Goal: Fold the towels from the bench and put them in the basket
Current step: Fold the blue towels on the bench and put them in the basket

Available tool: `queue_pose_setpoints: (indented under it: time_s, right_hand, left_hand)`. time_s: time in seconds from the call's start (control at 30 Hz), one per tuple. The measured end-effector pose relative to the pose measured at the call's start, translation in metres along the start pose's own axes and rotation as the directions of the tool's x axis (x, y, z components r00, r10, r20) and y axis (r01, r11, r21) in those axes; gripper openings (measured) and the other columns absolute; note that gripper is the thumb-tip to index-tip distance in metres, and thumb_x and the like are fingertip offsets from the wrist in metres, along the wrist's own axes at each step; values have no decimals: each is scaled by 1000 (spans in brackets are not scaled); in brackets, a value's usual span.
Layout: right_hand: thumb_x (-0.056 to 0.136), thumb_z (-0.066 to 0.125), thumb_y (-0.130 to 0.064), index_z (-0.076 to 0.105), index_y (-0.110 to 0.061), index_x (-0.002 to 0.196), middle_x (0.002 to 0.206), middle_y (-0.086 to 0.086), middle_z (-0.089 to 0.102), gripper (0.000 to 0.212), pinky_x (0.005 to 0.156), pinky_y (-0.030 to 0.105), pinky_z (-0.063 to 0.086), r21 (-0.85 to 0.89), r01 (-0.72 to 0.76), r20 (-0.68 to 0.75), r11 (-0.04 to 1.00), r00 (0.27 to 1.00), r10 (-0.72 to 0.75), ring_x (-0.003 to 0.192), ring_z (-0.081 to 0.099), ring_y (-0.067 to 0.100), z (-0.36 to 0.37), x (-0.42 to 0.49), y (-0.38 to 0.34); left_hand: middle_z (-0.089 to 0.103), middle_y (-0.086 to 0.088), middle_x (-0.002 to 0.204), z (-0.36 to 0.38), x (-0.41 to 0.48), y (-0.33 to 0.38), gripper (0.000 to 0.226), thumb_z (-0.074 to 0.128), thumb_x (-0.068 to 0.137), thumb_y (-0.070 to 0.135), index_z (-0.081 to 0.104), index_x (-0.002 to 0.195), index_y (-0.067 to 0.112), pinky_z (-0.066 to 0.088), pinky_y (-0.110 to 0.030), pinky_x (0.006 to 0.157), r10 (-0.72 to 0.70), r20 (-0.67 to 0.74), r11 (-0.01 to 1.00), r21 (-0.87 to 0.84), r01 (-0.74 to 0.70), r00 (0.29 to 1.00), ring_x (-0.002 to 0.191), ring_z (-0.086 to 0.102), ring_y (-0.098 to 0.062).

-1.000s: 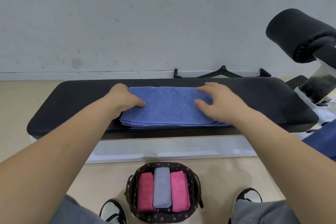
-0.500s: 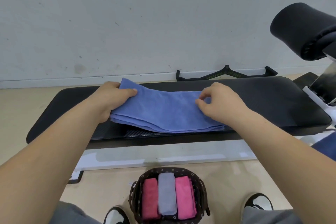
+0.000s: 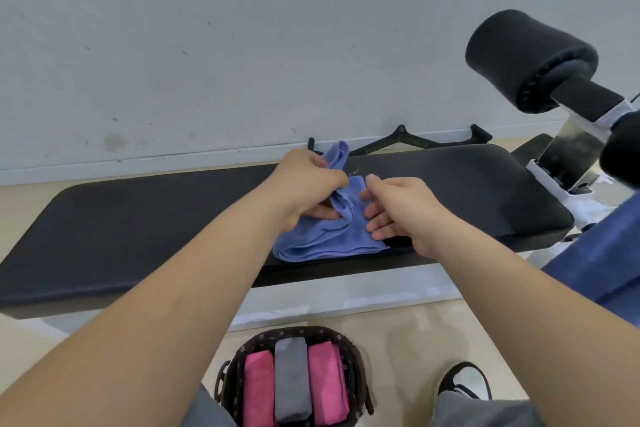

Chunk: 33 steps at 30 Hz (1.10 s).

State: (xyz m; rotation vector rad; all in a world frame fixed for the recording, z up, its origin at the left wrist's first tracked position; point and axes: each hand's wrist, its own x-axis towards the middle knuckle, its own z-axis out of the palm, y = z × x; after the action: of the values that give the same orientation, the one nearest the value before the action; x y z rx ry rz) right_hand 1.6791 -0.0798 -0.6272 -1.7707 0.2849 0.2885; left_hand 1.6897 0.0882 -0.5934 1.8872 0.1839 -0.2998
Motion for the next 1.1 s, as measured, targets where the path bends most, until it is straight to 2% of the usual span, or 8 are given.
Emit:
queue_pose_setpoints:
  time_s: [0.1,0.23,0.37,0.47,0.63,0.8,0.97,1.1]
  right_hand:
    - [99,61,-47,68,-3,91,78,10,61,45,60,31,62,-13,-26,11,1000,1000,26,62,61,22,-1,5,2]
    - [91,76,-37,63,-8,79,69,9,54,34,66,38,66,-101,43,13,994,999,-42,60,62,18,5,10,5]
    - [82,81,-29,56,-11,69,62,5,52,33,58,33,61,-121,2,-18,993,1000,-4,55,58,20,9,11,-3]
    - [82,76,-23,59,-12,79,76,8,59,21,61,39,64,-246,-6,-19,969,1000,1,66,62,22,12,9,-6]
    - [87,60,-9,59,-14,110,99,12,60,24,62,39,62,-432,19,-48,901,998,-44,79,62,30,8,7,-6]
    - [85,68,-33,47,-30,148,133,3,46,66,100,44,49,-768,345,139,540,912,-386,126,45,27,12,3,-7]
    - [88,63,-63,48,-37,147,140,0,39,67,113,44,37,-792,387,277,471,917,-288,132,38,26,23,-1,1]
    - [81,67,-67,54,-43,138,116,-2,36,64,107,42,38,-800,359,210,481,918,-335,119,39,24,29,-5,0]
  left_hand:
    - [75,-10,88,17,5,-8,28,72,94,34,67,102,7,65,-29,70,-59,89,965,262,34,994,65,77,-16]
    - [77,-13,93,10,9,-13,37,63,98,18,59,134,13,65,-38,83,-29,86,978,209,10,996,79,80,-23]
    - [74,-9,81,-27,9,-21,13,65,91,24,66,102,16,65,-42,67,195,-167,889,446,-103,966,68,74,-30]
    - [68,-4,60,-56,5,-33,47,68,85,56,63,74,10,56,-30,58,119,-207,714,697,61,971,55,67,-23]
    - [69,-7,71,-50,0,-44,46,71,86,58,64,77,13,50,-28,54,-88,-107,879,459,128,990,63,64,-22]
    - [76,-12,93,-41,-1,-35,24,72,88,25,69,100,5,60,-31,53,-115,-48,985,122,121,992,70,73,-24]
    - [54,-8,71,-45,0,-27,21,71,84,14,52,77,15,38,-23,42,-13,-161,985,170,41,987,53,50,-20]
    - [58,-2,80,-33,4,-16,22,73,83,20,52,85,11,48,-30,57,160,-209,955,279,-98,965,65,57,-17]
